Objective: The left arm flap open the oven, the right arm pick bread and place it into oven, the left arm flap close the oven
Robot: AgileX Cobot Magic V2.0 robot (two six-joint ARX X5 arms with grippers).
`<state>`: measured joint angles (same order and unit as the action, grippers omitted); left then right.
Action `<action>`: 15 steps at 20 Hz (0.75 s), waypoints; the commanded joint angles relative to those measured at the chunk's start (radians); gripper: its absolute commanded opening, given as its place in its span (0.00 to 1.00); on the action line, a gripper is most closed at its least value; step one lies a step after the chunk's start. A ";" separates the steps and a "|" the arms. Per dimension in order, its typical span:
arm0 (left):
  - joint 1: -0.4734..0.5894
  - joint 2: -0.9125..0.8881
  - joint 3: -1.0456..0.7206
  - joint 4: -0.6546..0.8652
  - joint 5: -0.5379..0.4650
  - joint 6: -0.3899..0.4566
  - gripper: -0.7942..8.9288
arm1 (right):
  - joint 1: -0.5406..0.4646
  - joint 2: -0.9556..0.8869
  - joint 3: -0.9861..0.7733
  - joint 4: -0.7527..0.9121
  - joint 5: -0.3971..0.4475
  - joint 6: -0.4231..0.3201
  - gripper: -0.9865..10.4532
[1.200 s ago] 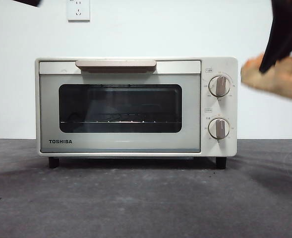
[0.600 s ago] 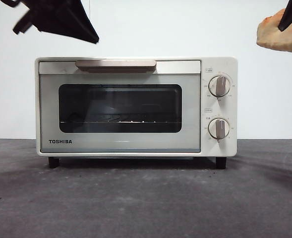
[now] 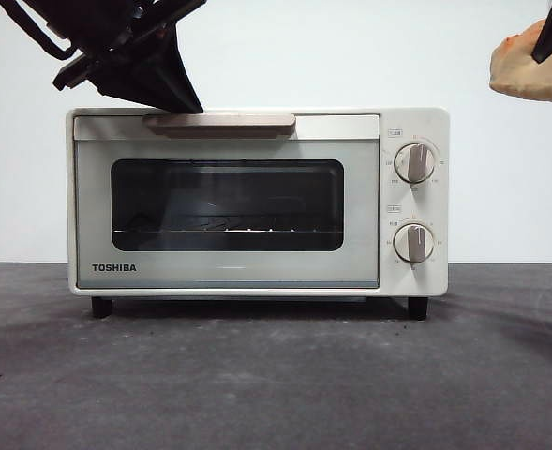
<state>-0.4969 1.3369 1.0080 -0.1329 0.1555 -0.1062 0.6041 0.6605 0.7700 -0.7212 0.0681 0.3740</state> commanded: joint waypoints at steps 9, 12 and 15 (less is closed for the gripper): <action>-0.051 0.064 0.015 -0.127 -0.006 0.020 0.09 | 0.009 0.002 0.016 0.010 0.001 -0.016 0.24; -0.087 0.064 0.015 -0.185 -0.005 0.019 0.09 | 0.009 0.002 0.016 0.010 0.001 -0.020 0.24; -0.132 0.064 0.015 -0.236 -0.005 0.018 0.09 | 0.009 0.002 0.016 0.010 0.001 -0.023 0.24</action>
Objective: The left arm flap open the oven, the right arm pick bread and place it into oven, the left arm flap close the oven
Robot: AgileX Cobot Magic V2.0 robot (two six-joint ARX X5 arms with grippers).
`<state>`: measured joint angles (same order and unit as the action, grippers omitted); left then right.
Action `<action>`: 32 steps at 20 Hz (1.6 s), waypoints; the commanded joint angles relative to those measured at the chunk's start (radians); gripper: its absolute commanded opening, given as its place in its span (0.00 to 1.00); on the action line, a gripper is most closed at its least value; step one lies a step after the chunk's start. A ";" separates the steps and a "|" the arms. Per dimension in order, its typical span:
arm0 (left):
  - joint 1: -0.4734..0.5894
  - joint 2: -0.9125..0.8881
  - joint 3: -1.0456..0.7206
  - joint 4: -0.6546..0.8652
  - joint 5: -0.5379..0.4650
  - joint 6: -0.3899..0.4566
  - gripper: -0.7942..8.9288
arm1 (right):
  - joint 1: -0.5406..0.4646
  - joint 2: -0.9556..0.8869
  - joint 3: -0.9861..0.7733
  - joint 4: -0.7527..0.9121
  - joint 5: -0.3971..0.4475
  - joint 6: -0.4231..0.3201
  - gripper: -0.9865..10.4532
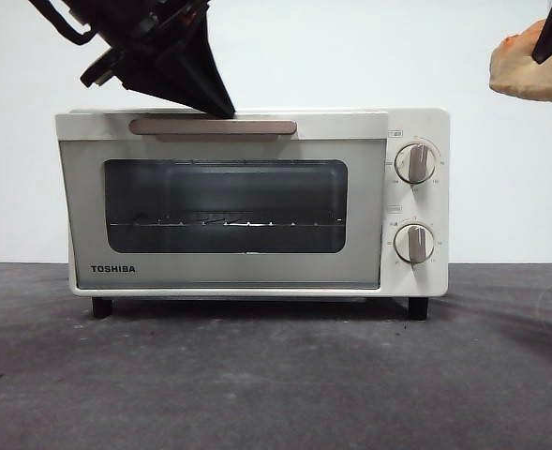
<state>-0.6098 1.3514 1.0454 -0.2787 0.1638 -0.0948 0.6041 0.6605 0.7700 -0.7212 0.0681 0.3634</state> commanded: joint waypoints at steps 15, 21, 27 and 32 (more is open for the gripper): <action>-0.146 0.049 -0.022 -0.360 -0.013 -0.005 0.09 | 0.009 0.003 0.016 0.010 0.004 -0.013 0.24; -0.150 0.048 -0.022 -0.408 -0.013 -0.012 0.09 | 0.009 0.004 0.016 0.010 0.003 -0.013 0.24; -0.138 -0.006 -0.022 -0.406 -0.015 -0.011 0.09 | 0.009 0.015 0.016 0.016 -0.026 -0.011 0.24; -0.076 -0.157 -0.027 -0.425 -0.049 -0.011 0.09 | 0.012 0.109 0.016 0.061 -0.125 0.013 0.24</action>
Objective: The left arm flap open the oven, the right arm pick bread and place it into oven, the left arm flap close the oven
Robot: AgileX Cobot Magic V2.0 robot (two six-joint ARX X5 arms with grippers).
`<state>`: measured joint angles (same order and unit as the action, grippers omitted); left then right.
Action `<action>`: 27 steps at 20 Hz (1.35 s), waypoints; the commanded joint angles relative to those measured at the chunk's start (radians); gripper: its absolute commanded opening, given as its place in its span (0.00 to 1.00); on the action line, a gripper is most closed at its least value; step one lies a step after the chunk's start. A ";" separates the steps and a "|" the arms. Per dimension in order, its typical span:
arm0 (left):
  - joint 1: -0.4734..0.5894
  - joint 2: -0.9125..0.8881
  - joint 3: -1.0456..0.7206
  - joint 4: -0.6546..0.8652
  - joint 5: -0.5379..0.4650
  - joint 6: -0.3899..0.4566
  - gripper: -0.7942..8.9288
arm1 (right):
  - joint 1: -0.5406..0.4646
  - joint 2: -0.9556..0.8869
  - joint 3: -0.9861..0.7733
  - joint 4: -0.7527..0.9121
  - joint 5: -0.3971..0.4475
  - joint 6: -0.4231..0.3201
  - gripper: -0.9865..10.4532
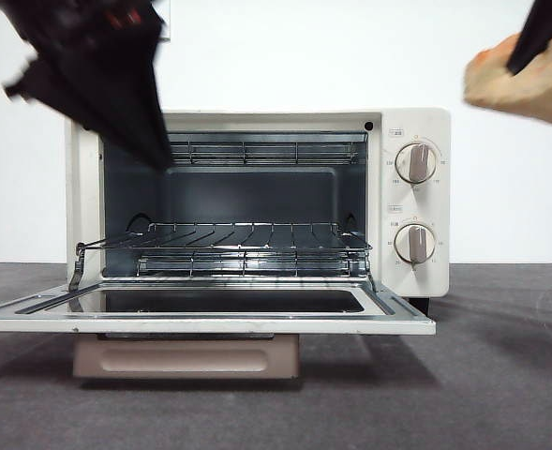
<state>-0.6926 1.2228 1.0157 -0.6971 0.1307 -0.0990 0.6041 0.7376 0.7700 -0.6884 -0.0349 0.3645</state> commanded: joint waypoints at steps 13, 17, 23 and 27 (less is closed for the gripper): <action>0.148 -0.511 -0.215 -0.175 -0.030 0.006 0.09 | 0.172 0.515 0.082 0.494 -0.068 0.134 0.24; 0.148 -0.597 -0.215 -0.224 -0.030 0.007 0.09 | 0.172 0.698 0.207 0.524 -0.011 0.133 0.24; 0.148 -0.648 -0.215 -0.258 -0.030 0.005 0.09 | 0.169 0.908 0.364 0.586 0.107 0.133 0.24; 0.148 -0.649 -0.215 -0.263 -0.030 0.005 0.09 | 0.163 0.967 0.391 0.637 0.174 0.133 0.24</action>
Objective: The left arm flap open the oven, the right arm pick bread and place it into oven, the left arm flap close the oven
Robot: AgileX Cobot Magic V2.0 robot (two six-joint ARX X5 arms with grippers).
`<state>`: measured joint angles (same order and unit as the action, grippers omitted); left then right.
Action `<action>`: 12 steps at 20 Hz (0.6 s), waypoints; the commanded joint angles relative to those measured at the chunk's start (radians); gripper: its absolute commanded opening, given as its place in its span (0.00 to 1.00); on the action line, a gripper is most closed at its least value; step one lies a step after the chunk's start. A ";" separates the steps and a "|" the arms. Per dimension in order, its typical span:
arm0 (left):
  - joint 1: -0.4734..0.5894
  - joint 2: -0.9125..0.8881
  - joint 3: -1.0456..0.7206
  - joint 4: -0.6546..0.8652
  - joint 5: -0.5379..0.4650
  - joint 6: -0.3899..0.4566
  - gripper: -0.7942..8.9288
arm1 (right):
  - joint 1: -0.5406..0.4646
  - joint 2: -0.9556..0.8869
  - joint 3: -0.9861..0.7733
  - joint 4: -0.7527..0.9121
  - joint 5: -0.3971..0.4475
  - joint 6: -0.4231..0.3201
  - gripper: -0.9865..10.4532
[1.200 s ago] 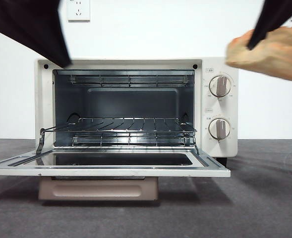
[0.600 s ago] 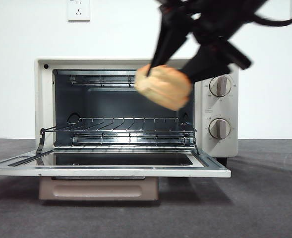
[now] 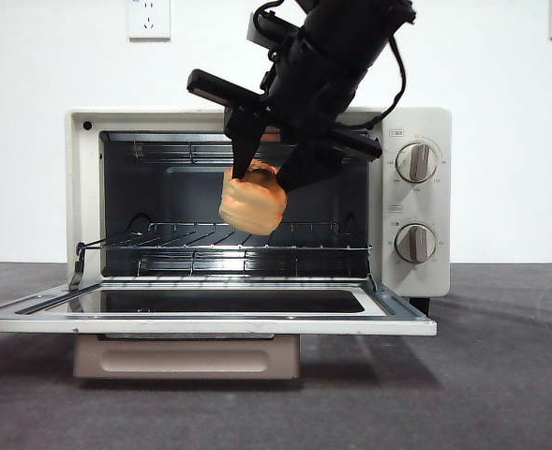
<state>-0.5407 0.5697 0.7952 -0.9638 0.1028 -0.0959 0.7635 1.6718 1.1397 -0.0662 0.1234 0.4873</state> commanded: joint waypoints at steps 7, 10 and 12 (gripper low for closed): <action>-0.003 0.004 0.006 -0.008 -0.002 0.002 0.09 | -0.010 0.058 0.022 0.012 0.064 0.010 0.33; -0.003 0.004 0.006 -0.008 -0.002 0.002 0.09 | -0.010 0.058 0.022 0.013 0.063 0.010 0.37; -0.003 0.004 0.006 -0.008 -0.002 0.002 0.09 | -0.009 0.058 0.022 0.013 0.060 0.010 0.40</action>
<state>-0.5407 0.5697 0.7952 -0.9771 0.1028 -0.0959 0.7456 1.7123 1.1416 -0.0628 0.1822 0.4881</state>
